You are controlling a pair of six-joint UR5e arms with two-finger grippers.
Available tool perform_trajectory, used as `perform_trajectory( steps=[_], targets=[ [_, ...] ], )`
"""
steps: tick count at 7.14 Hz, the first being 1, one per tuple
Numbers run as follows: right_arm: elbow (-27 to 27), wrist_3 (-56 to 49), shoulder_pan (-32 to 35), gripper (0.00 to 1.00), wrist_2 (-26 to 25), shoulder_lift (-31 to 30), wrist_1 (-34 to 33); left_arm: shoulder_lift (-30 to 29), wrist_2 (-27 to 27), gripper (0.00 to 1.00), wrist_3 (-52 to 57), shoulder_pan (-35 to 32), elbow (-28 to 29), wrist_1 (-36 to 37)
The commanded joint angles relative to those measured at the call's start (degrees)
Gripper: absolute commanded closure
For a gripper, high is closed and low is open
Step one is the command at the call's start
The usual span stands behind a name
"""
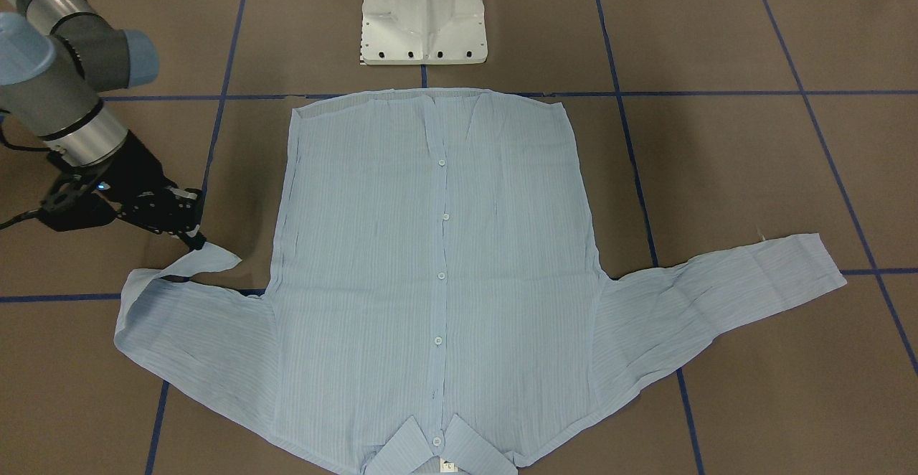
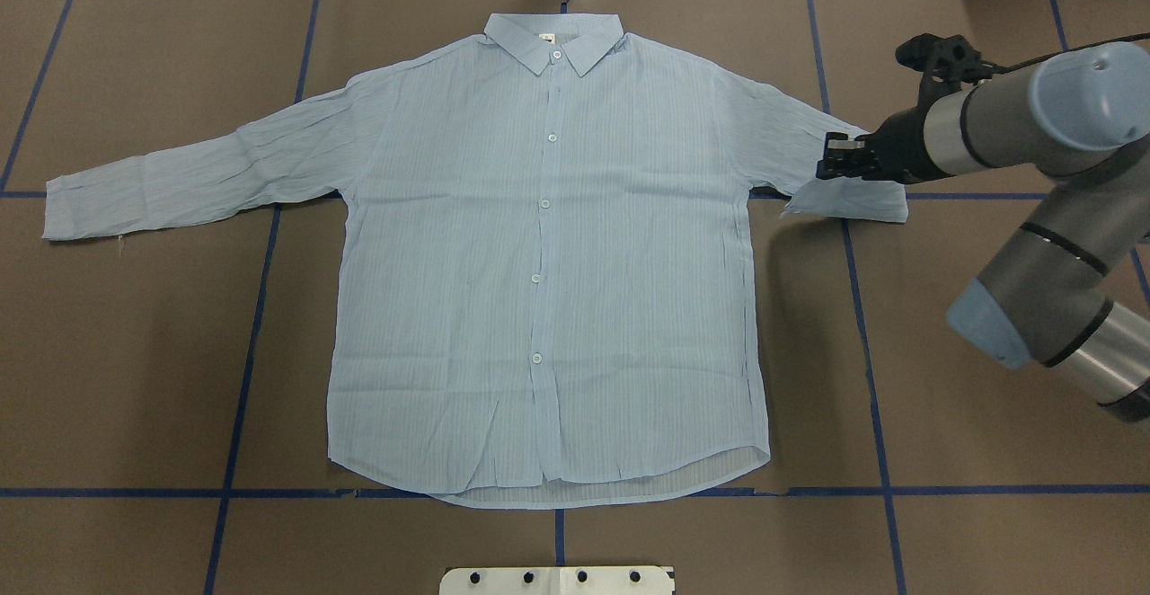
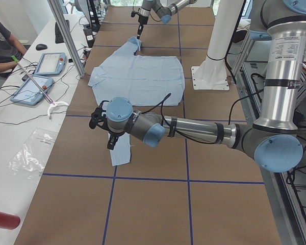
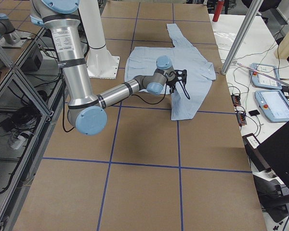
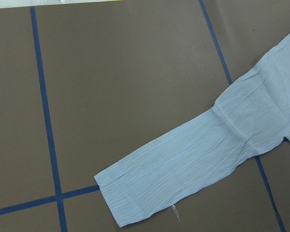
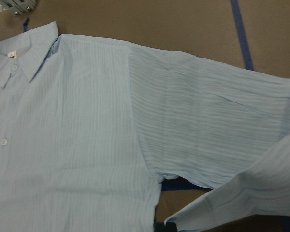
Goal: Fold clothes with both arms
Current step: 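Carry the grasped sleeve across the shirt front toward the collar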
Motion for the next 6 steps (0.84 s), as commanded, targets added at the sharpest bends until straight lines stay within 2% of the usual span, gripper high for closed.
perform_trajectory(
  steps=[1, 2, 3, 6],
  targets=[
    [-1.11, 3.80, -3.27, 1.00, -5.28, 7.67, -0.32, -0.30, -0.09, 0.00, 0.12, -0.08, 4.70, -3.97],
    [-3.03, 3.81, -3.63, 1.00, -5.73, 12.76, -2.32, -0.30, 0.00, 0.00, 0.12, -0.25, 7.08, -6.43],
    [-6.79, 3.72, -3.72, 1.00, -5.73, 20.56, -6.17, -0.30, 0.00, 0.00, 0.20, -0.69, 8.32, -7.42],
    [-33.12, 2.84, -5.30, 1.00, -6.69, 42.98, -6.92, -0.39, 0.00, 0.00, 0.12, -1.57, 9.47, -7.51]
  ],
)
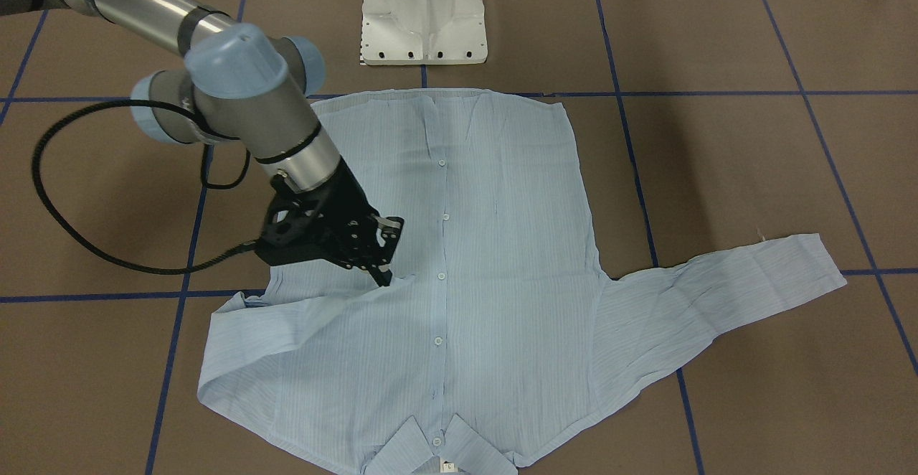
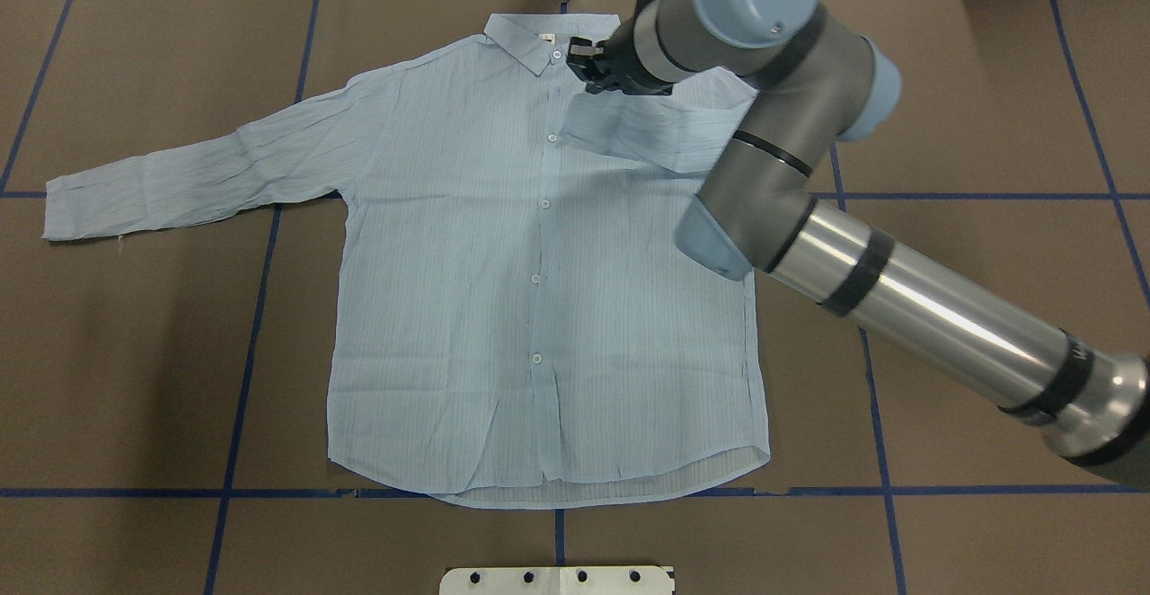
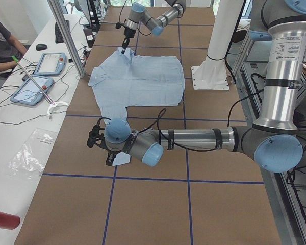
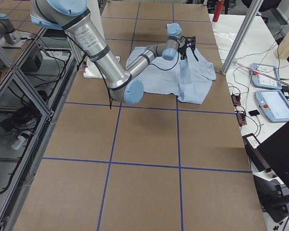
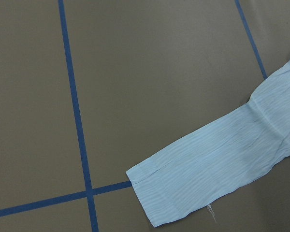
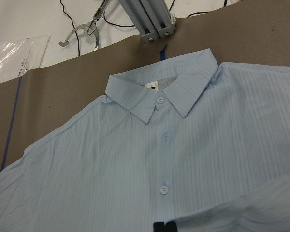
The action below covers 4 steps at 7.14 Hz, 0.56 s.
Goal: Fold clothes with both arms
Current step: 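Carry the grasped sleeve across the shirt front toward the collar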
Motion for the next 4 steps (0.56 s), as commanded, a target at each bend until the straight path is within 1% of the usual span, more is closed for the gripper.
perform_trajectory(
  steps=[1, 2, 3, 4],
  targets=[
    [-12.91, -0.67, -0.83, 1.00, -0.78, 10.44, -0.04, -0.15, 0.00, 0.00, -0.07, -0.22, 0.46, -0.05],
    [-15.37, -0.76, -1.27, 1.00, -1.82, 12.03, 0.05, -0.06, 0.00, 0.00, -0.07, -0.22, 0.46, -0.14],
    [-20.27, -1.46, -2.06, 1.00, -2.36, 15.52, 0.40, -0.06, 0.00, 0.00, 0.02, -0.30, 0.46, -0.14],
    [-21.71, -1.55, -3.28, 1.00, -3.32, 16.43, 4.23, -0.06, 0.00, 0.00, -0.07, -0.31, 0.55, -0.14]
  ],
)
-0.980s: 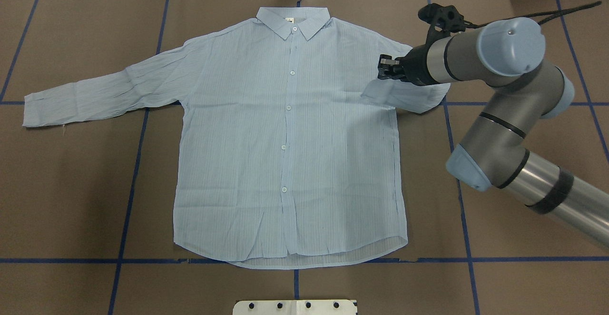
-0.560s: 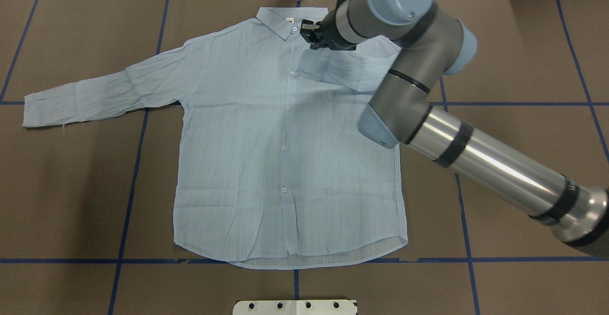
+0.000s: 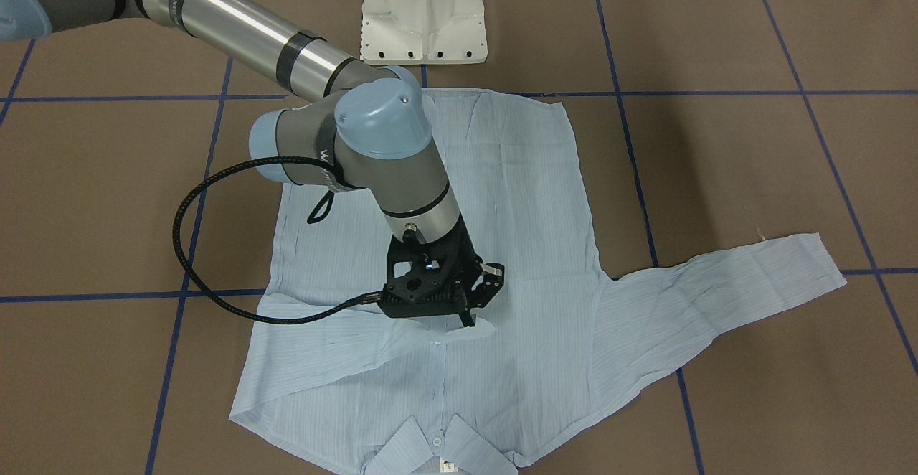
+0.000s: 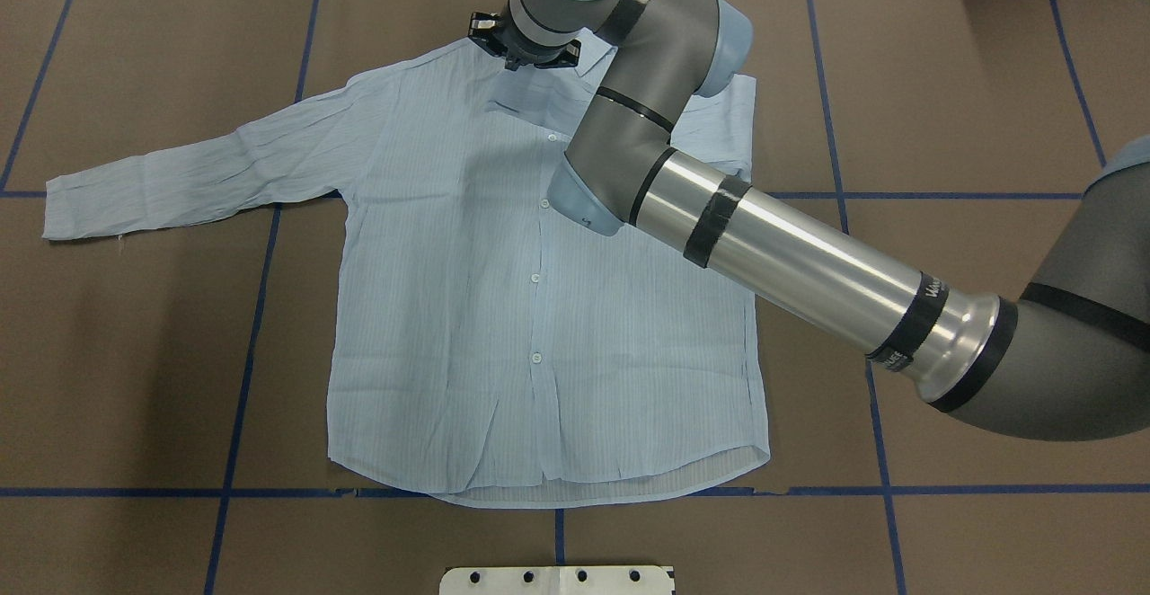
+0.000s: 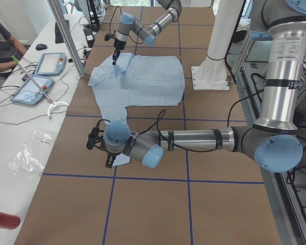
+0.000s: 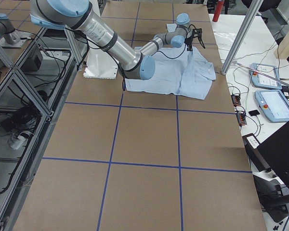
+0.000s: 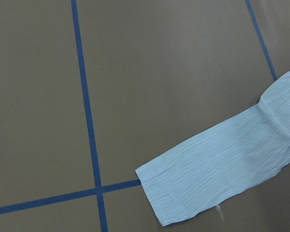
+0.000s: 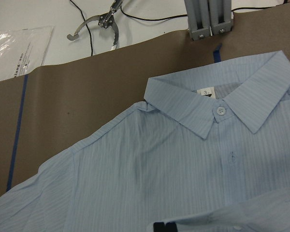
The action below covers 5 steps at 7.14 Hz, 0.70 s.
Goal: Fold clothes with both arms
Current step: 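Carry the grasped sleeve across the shirt front toward the collar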
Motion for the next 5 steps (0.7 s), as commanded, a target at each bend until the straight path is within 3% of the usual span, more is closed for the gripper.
perform_trajectory(
  steps=[1, 3, 5],
  targets=[
    [-2.26, -0.23, -2.03, 1.00, -0.94, 2.14, 5.13, 0.10, -0.09, 0.00, -0.04, -0.12, 0.07, 0.08],
    [1.78, -0.23, -4.05, 1.00, -1.03, 1.79, 5.68, 0.01, -0.09, 0.00, -0.04, -0.03, 0.51, -0.01],
    [-1.27, -1.46, -4.50, 1.00, -1.81, 2.05, 5.77, 0.01, 0.00, 0.00, -0.13, -0.03, 0.60, -0.01]
  ],
)
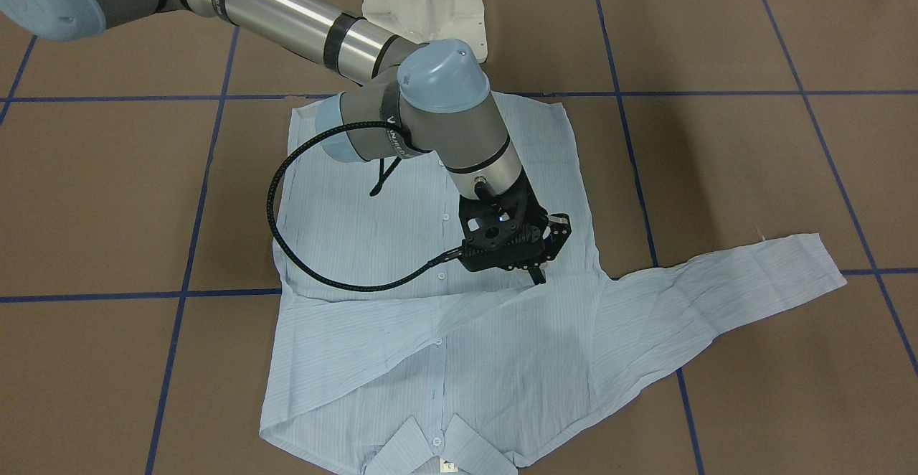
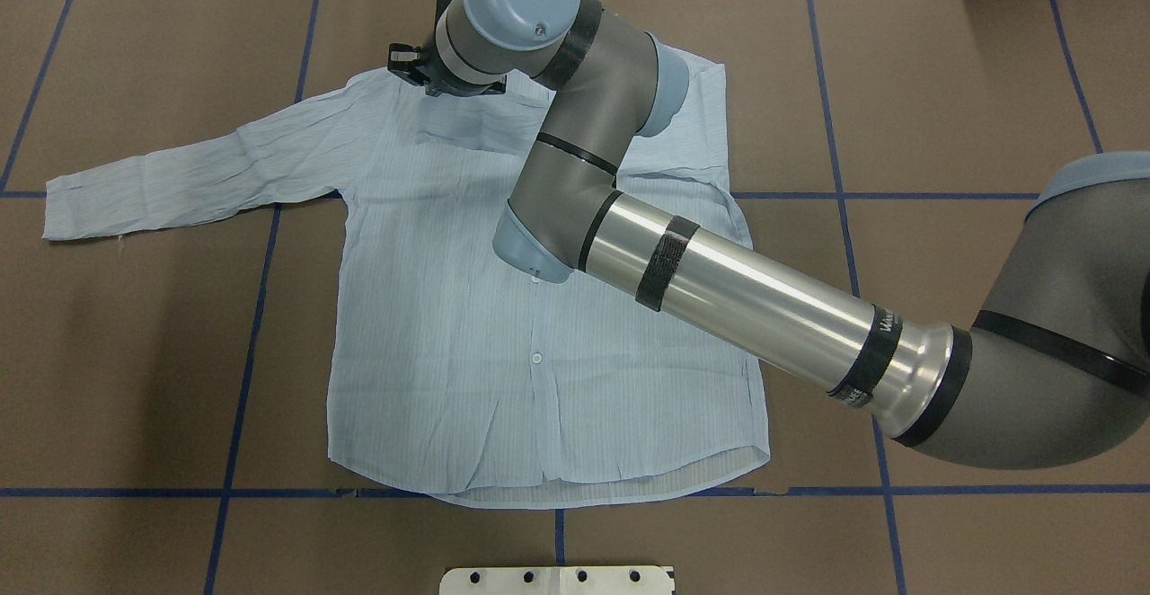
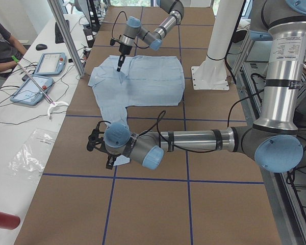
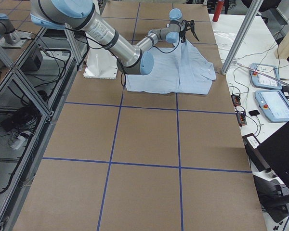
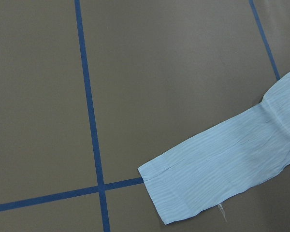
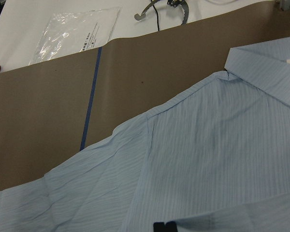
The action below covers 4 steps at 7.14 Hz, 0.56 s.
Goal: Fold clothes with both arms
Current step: 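Carry the grasped sleeve across the shirt front toward the collar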
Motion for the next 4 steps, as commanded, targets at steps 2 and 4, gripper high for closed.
perform_trajectory(
  steps=[2, 4],
  targets=[
    [-12.22, -3.39, -0.47, 1.00, -4.85, 5.17, 0.30, -0.19, -0.02, 0.00, -0.24, 0.00, 0.76, 0.00],
    [-17.97, -5.51, -0.56, 1.00, -7.32, 6.70, 4.40, -0.19, -0.02, 0.00, -0.16, 0.00, 0.76, 0.00]
  ],
)
